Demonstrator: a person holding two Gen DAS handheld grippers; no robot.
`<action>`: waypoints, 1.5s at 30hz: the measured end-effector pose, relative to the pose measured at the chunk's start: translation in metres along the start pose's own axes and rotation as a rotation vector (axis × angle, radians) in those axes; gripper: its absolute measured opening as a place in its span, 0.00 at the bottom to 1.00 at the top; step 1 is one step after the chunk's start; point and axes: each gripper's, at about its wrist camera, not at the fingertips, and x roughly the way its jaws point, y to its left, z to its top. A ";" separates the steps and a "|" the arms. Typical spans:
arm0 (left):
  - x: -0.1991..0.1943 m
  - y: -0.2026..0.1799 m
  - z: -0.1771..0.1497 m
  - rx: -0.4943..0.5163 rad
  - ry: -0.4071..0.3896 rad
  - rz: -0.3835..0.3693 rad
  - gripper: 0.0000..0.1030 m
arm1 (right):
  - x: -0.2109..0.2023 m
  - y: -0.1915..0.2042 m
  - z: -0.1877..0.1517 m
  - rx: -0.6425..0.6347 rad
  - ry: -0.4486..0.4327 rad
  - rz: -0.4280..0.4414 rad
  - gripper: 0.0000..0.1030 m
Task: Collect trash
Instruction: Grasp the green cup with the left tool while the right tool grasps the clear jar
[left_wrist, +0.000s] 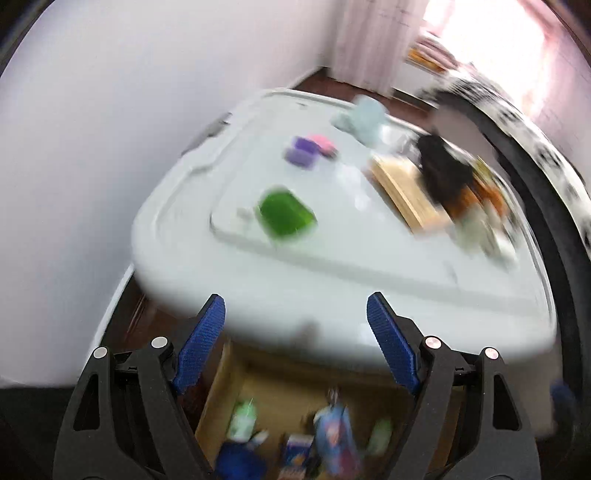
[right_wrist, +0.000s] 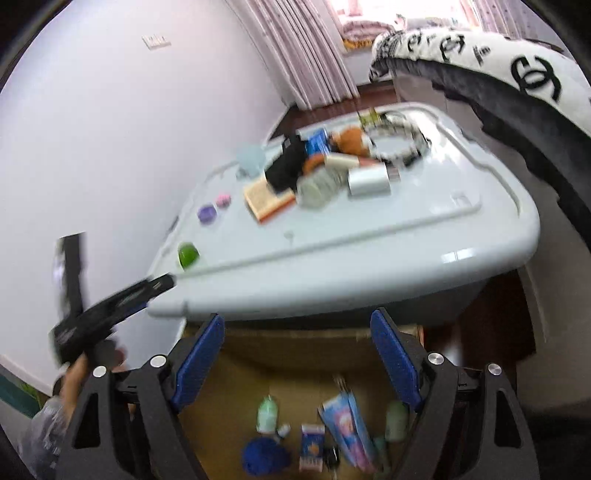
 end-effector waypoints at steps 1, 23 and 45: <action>0.013 -0.001 0.012 -0.028 -0.002 0.026 0.75 | 0.001 -0.001 0.000 0.003 -0.010 0.007 0.78; 0.061 -0.016 0.026 0.100 -0.110 0.094 0.45 | 0.027 -0.005 -0.003 0.108 0.114 0.073 0.79; 0.028 -0.013 0.007 0.094 -0.153 -0.024 0.46 | 0.228 -0.011 0.177 0.341 0.305 -0.307 0.46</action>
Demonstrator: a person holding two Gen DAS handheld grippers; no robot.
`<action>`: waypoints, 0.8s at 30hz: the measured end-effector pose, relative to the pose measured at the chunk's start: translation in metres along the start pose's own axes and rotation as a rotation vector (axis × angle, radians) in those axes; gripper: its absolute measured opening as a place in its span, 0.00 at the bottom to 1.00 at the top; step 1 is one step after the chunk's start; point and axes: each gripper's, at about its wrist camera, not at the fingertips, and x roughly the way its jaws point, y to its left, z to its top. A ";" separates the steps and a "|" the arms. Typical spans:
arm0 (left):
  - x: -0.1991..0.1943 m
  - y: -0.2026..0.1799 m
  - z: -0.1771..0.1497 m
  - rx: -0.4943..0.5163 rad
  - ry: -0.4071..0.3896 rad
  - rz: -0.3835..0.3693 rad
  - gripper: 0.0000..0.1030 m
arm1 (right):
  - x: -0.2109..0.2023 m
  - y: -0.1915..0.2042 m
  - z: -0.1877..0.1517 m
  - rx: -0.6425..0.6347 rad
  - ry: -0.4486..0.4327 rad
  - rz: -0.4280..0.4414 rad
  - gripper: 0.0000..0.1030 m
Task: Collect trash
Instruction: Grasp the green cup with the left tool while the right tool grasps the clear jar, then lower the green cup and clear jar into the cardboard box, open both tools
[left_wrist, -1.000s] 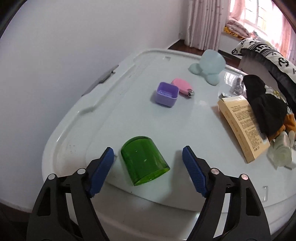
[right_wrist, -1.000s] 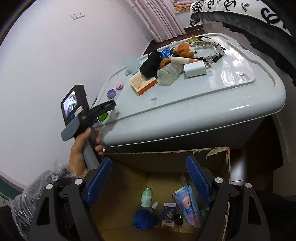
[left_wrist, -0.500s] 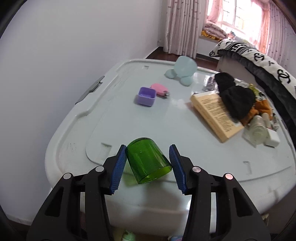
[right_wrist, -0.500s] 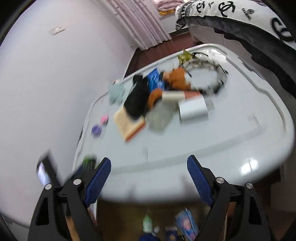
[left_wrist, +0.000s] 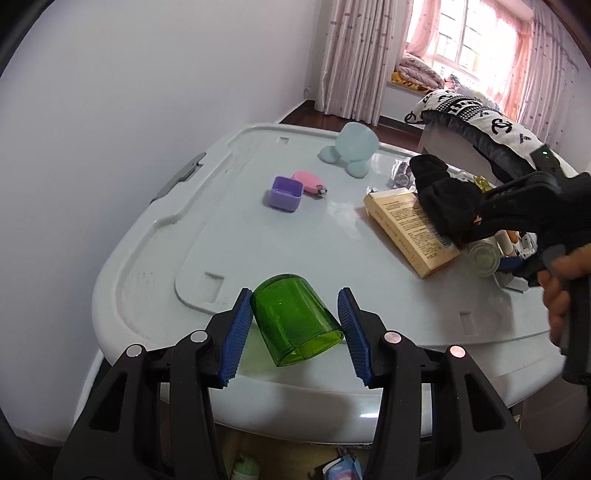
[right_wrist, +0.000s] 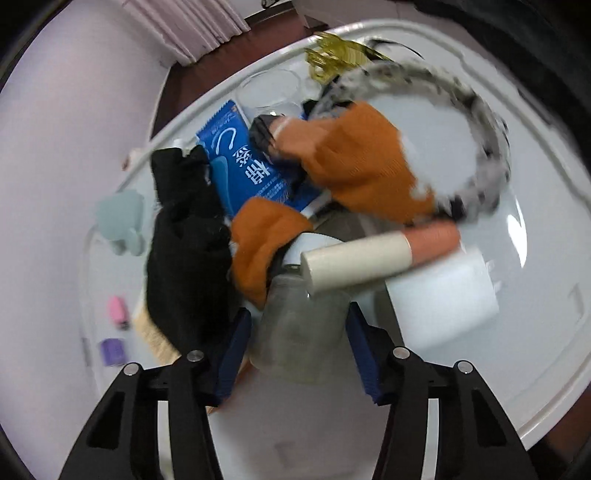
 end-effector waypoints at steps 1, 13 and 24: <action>0.001 0.003 0.000 -0.006 0.002 0.001 0.46 | 0.002 0.007 -0.001 -0.042 -0.008 -0.046 0.45; -0.011 -0.001 -0.005 0.007 0.011 -0.002 0.46 | -0.043 -0.072 -0.070 0.076 0.080 0.502 0.41; -0.097 -0.013 -0.024 0.079 0.002 -0.140 0.46 | -0.151 -0.098 -0.183 -0.251 -0.182 0.471 0.41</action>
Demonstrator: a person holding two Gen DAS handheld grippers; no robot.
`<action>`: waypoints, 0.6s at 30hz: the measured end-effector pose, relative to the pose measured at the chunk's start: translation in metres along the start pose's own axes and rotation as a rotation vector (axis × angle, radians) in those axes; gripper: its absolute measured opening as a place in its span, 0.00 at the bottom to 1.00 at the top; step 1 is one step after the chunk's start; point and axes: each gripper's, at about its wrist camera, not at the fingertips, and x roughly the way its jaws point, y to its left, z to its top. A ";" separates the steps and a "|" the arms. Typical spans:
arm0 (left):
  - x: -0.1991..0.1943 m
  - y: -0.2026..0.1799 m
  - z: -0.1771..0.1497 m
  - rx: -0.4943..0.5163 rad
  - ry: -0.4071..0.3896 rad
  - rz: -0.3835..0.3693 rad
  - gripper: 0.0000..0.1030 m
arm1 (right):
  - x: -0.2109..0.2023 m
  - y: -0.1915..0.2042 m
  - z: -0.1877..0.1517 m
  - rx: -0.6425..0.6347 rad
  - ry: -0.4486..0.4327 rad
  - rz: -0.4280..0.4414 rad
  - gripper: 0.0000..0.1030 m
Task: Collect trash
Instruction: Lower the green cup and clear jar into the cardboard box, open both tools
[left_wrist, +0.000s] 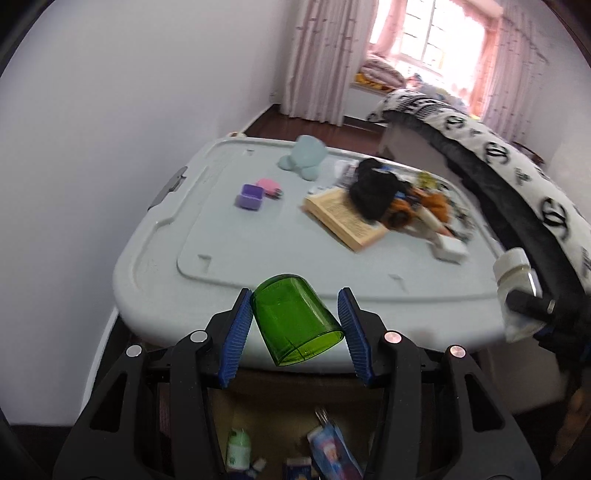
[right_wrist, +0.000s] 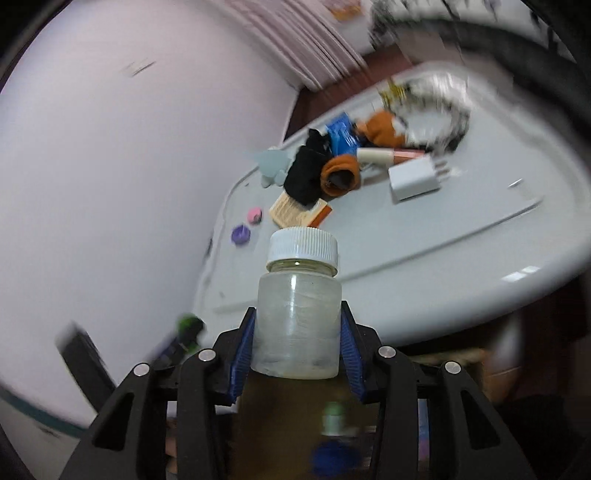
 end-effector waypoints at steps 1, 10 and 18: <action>-0.007 -0.002 -0.005 0.010 0.005 -0.009 0.46 | -0.013 0.007 -0.019 -0.059 -0.025 -0.036 0.41; -0.052 -0.014 -0.099 0.134 0.135 -0.033 0.46 | -0.007 0.000 -0.126 -0.161 0.068 -0.165 0.41; -0.024 -0.016 -0.133 0.178 0.277 -0.012 0.46 | 0.012 -0.020 -0.144 -0.110 0.164 -0.219 0.40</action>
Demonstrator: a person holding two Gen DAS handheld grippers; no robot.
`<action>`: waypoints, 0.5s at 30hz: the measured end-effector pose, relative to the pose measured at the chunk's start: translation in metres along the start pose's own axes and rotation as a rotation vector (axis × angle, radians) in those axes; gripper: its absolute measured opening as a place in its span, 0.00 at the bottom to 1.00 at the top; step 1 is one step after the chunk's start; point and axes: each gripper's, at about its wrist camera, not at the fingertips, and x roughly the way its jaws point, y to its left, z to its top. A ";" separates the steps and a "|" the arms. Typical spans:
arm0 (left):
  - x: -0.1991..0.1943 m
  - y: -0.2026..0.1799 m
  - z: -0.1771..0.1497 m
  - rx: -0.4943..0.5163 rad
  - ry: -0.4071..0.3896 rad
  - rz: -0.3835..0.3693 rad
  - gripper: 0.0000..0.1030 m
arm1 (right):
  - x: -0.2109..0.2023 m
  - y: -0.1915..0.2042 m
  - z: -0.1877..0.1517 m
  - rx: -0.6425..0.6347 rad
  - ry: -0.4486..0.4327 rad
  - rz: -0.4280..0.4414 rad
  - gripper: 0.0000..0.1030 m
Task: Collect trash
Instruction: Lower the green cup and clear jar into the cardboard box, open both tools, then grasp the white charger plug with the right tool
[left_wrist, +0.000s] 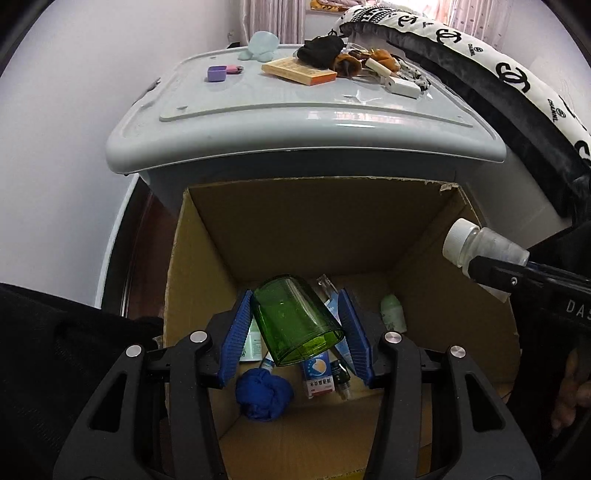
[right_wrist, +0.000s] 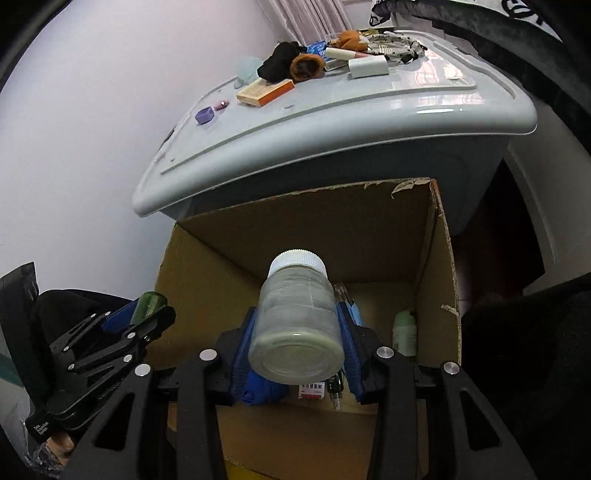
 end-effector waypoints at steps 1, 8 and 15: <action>0.001 -0.001 0.000 0.003 0.002 -0.001 0.46 | 0.001 0.001 -0.002 -0.003 0.002 -0.008 0.40; 0.020 0.001 -0.003 0.005 0.080 0.087 0.80 | 0.012 0.000 0.000 0.018 0.043 -0.059 0.64; 0.027 0.009 -0.005 -0.018 0.104 0.086 0.80 | 0.000 -0.007 0.005 0.072 -0.002 -0.018 0.64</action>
